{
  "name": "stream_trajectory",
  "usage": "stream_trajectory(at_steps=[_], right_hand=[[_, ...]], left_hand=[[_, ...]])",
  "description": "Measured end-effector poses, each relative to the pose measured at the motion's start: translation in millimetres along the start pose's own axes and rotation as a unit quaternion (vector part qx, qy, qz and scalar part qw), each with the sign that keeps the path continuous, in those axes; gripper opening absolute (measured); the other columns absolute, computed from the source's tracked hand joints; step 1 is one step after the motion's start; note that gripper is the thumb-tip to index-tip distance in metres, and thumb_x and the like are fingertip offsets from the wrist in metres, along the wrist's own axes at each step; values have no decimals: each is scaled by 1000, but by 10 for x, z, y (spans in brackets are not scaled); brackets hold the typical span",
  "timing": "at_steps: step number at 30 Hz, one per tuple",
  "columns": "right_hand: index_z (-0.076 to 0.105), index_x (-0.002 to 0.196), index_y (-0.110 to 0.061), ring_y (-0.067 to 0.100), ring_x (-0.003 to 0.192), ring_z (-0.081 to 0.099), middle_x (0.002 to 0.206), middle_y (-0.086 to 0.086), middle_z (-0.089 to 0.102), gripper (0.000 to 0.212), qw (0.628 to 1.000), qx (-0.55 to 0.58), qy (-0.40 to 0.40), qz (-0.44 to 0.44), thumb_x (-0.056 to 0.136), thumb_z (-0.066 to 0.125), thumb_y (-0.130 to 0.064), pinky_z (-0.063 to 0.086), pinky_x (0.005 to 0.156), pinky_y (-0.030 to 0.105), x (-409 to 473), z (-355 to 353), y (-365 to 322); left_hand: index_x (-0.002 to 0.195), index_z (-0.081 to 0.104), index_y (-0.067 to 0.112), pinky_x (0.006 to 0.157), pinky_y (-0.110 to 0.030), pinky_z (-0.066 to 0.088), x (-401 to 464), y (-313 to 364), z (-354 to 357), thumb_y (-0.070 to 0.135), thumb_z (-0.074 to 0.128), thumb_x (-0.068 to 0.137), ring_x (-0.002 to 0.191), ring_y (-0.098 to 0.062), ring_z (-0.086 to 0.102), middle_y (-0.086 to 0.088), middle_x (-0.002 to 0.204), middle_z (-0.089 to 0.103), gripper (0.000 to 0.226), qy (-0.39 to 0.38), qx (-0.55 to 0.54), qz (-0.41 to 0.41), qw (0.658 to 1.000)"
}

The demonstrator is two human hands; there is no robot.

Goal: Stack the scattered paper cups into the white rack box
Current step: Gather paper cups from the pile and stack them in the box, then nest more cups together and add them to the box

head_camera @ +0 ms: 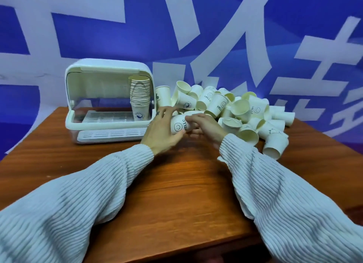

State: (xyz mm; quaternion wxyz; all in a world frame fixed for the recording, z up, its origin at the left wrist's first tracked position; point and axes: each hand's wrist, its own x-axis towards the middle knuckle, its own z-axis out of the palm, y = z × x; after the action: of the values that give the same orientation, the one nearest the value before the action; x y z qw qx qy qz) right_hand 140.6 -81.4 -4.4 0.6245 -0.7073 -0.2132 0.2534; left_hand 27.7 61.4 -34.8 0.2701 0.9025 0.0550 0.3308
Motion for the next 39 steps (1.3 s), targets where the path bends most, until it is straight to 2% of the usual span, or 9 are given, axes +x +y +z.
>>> stream_trajectory(at_steps=[6,9,11,13,16,21,24,29,39], right_hand=[[69,113,-13,20,82,70,95,3,73,27,993,-93,68,-30,97,70,-35,58,78,37,-215,-414,8],[74,114,-21,23,104,64,110,-1,73,30,883,-387,220,-149,98,60,-41,51,87,39,-237,-688,-21],[71,126,-22,31,118,59,123,6,68,37,787,-557,226,-139,99,53,-40,49,93,44,-242,-848,6],[70,124,-20,37,115,60,118,11,68,36,738,-635,195,-117,102,49,-40,48,89,46,-251,-958,77],[68,97,-15,41,99,63,100,14,70,27,707,-661,198,-154,101,51,-36,44,79,44,-282,-1001,123],[60,77,-16,34,86,56,85,7,67,23,710,-580,280,-284,90,49,-32,34,76,40,-260,-778,-107],[70,87,-16,29,88,57,88,2,68,23,770,-469,253,-352,89,52,-30,45,79,41,-190,-449,-292],[76,105,-22,17,99,67,100,-7,76,17,840,-336,164,-393,92,64,-25,51,88,35,0,318,-454],[76,111,-29,31,103,68,107,3,78,24,797,-486,50,-355,93,61,-26,53,91,45,369,1299,-373]], left_hand=[[146,43,11,107,-41,43,55,186,276,46,77,83,126,-29,54,-12,139,54,80,-87,2,-5,996],[139,41,10,95,-40,48,65,286,353,50,77,83,117,-28,59,-11,131,59,78,-62,-21,-31,997],[131,41,13,88,-40,49,69,320,357,54,77,81,108,-27,61,-7,123,60,74,-56,-24,-32,998],[128,45,14,87,-39,47,67,330,332,55,76,82,108,-26,59,-7,122,57,69,-44,-17,-10,999],[133,52,19,96,-39,44,69,301,218,53,74,85,116,-28,54,-8,126,51,63,0,-2,17,1000],[134,44,14,91,-43,47,136,234,-164,52,76,83,114,-31,57,-11,126,58,71,90,-18,-32,995],[127,46,14,83,-37,40,157,122,-461,55,76,83,108,-29,56,-8,120,60,67,137,-2,-72,988],[135,54,14,104,-27,32,112,-243,-972,47,71,91,124,-29,49,-12,131,50,58,232,23,-79,969],[143,50,19,107,-24,30,-108,-685,-1427,48,67,93,130,-20,46,-5,138,45,60,270,36,-125,954]])
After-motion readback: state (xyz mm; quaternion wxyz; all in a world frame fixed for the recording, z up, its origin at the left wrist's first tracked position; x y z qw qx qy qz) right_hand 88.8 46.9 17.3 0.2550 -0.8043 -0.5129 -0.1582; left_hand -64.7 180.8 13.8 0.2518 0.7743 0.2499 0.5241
